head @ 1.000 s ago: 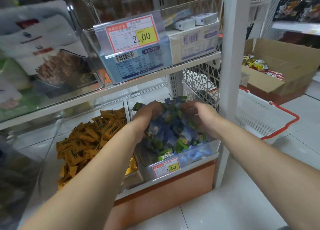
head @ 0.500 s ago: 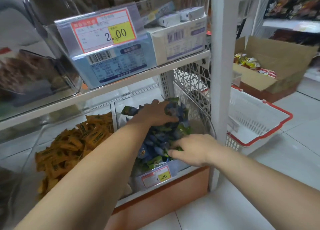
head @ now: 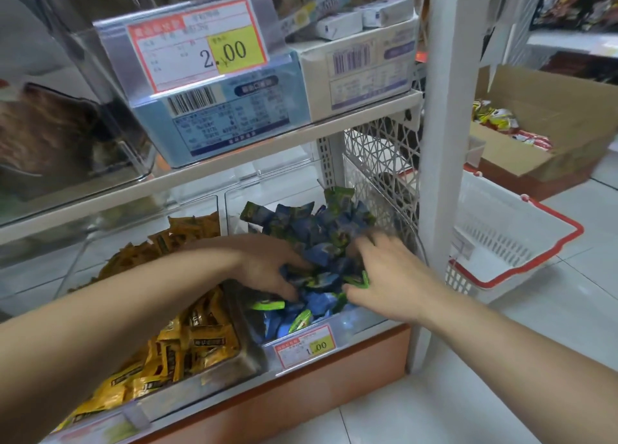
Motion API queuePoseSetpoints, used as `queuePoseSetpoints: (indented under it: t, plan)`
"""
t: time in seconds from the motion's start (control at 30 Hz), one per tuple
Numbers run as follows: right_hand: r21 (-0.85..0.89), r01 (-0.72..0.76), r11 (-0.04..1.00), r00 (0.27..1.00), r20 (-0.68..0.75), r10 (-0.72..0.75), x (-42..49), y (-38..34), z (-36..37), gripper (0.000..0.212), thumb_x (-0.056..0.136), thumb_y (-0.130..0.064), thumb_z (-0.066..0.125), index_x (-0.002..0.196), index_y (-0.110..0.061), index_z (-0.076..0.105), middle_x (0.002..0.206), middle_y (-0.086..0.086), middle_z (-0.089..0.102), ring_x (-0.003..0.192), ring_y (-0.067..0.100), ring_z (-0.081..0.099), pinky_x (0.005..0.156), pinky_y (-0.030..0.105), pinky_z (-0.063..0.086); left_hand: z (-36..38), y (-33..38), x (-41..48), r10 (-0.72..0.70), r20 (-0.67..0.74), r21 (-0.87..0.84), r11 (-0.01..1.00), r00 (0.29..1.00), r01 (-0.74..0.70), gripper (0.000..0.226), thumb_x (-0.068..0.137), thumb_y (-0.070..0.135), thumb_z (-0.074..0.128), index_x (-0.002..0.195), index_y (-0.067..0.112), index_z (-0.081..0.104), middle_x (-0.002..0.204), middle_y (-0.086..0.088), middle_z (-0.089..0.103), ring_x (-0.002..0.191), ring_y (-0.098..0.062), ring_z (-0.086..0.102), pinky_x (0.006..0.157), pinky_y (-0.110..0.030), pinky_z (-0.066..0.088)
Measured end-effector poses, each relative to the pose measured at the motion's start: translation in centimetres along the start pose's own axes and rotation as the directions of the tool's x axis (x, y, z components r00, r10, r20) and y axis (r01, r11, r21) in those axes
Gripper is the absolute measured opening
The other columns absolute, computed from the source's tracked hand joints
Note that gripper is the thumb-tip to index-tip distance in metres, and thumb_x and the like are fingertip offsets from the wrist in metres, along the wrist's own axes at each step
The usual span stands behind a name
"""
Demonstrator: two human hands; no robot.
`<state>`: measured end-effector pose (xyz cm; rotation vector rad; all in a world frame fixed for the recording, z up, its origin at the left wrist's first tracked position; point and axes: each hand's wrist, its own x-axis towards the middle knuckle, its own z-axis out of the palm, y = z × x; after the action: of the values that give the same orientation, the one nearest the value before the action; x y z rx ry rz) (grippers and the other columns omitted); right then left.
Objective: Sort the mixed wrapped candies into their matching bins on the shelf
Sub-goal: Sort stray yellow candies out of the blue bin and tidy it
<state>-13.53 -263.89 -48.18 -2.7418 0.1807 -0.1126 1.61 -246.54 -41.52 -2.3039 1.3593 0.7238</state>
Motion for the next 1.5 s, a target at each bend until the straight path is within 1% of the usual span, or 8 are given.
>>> queuePoseSetpoints:
  t: [0.23, 0.37, 0.53, 0.7, 0.9, 1.17, 1.3, 1.5]
  plan:
    - [-0.110, 0.112, 0.988, 0.962, 0.261, -0.080, 1.5, -1.0, 0.3, 0.081, 0.085, -0.062, 0.040, 0.154, -0.046, 0.004, 0.166, -0.013, 0.004, 0.153, 0.015, 0.002, 0.117, 0.045, 0.025, 0.6, 2.1, -1.6, 0.102, -0.030, -0.042, 0.994, 0.994, -0.103, 0.061, 0.091, 0.053, 0.055, 0.148, 0.044, 0.034, 0.158, 0.007, 0.030, 0.139, -0.019, 0.034, 0.110, -0.034, 0.033]
    - [-0.080, 0.098, 0.992, 0.926, 0.372, -0.062, 1.6, -1.1, 0.0, 0.074, 0.078, -0.077, 0.031, 0.148, -0.056, 0.020, 0.162, -0.022, 0.016, 0.152, 0.014, 0.008, 0.115, 0.049, 0.031, -0.4, 0.9, -2.4, 0.016, -0.045, -0.220, 0.975, 0.999, -0.026, 0.061, 0.089, 0.061, 0.055, 0.145, 0.055, 0.031, 0.153, 0.018, 0.037, 0.137, -0.010, 0.038, 0.105, -0.027, 0.033]
    - [-0.075, 0.052, 0.996, 0.938, 0.345, -0.023, 1.2, -1.6, -0.1, 0.071, 0.074, -0.084, 0.031, 0.137, -0.054, 0.041, 0.153, -0.012, 0.036, 0.138, 0.023, 0.037, 0.099, 0.043, 0.041, -3.3, 0.9, 1.4, -0.095, -0.276, -0.298, 0.954, 0.956, 0.008, 0.035, 0.095, 0.052, 0.051, 0.121, 0.032, 0.065, 0.121, 0.009, 0.063, 0.103, -0.011, 0.056, 0.088, -0.031, 0.043]
    - [-0.070, 0.001, 0.998, 0.947, 0.319, 0.021, 1.2, -1.9, -0.2, 0.071, 0.071, -0.085, 0.036, 0.132, -0.052, 0.048, 0.150, -0.003, 0.038, 0.133, 0.027, 0.037, 0.097, 0.043, 0.041, -3.5, 1.8, 8.3, -0.191, -0.337, -0.356, 0.932, 0.922, 0.063, 0.039, 0.090, 0.050, 0.060, 0.110, 0.017, 0.054, 0.108, -0.002, 0.060, 0.096, -0.020, 0.054, 0.069, -0.029, 0.043]
    - [-0.046, -0.136, 0.990, 0.944, 0.298, 0.143, 1.7, -1.5, 0.0, 0.085, 0.062, -0.087, 0.042, 0.141, -0.055, 0.035, 0.158, 0.005, 0.025, 0.132, 0.039, 0.039, 0.096, 0.045, 0.044, -2.2, 0.9, 11.6, -0.355, -0.127, -0.460, 0.848, 0.926, 0.262, 0.146, 0.033, 0.095, 0.057, 0.151, 0.016, 0.026, 0.150, -0.009, 0.042, 0.130, -0.030, 0.046, 0.107, -0.045, 0.040]
    - [0.011, -0.217, 0.976, 0.887, 0.420, 0.193, 2.9, -1.1, 0.1, 0.100, 0.066, -0.085, 0.054, 0.152, -0.051, 0.014, 0.166, 0.004, 0.013, 0.141, 0.034, 0.038, 0.107, 0.040, 0.040, -1.8, -1.0, 11.7, -0.342, -0.026, -0.483, 0.827, 0.939, 0.288, 0.102, 0.055, 0.093, 0.050, 0.144, 0.045, 0.036, 0.159, -0.001, 0.028, 0.141, -0.028, 0.032, 0.113, -0.050, 0.028]
    - [0.119, -0.198, 0.973, 0.889, 0.440, 0.127, 3.2, -0.8, -0.3, 0.098, 0.066, -0.074, 0.068, 0.151, -0.041, 0.031, 0.155, -0.002, 0.041, 0.134, 0.024, 0.046, 0.102, 0.031, 0.041, -1.6, -1.2, 10.7, -0.275, 0.034, -0.808, 0.558, 0.961, 0.188, 0.068, 0.067, 0.074, 0.065, 0.117, 0.028, 0.067, 0.125, -0.004, 0.066, 0.111, -0.025, 0.063, 0.103, -0.044, 0.048]
    - [0.464, -0.286, 0.838, 0.920, 0.379, 0.104, 3.4, -0.2, -1.4, 0.090, 0.056, -0.063, 0.081, 0.134, -0.028, 0.051, 0.124, -0.015, 0.062, 0.113, 0.008, 0.060, 0.093, 0.024, 0.048, -1.2, -0.6, 9.3, -0.213, 0.059, -0.964, 0.243, 0.975, 0.111, 0.057, 0.085, 0.055, 0.061, 0.125, 0.015, 0.065, 0.118, -0.018, 0.063, 0.102, -0.029, 0.062, 0.089, -0.037, 0.048]
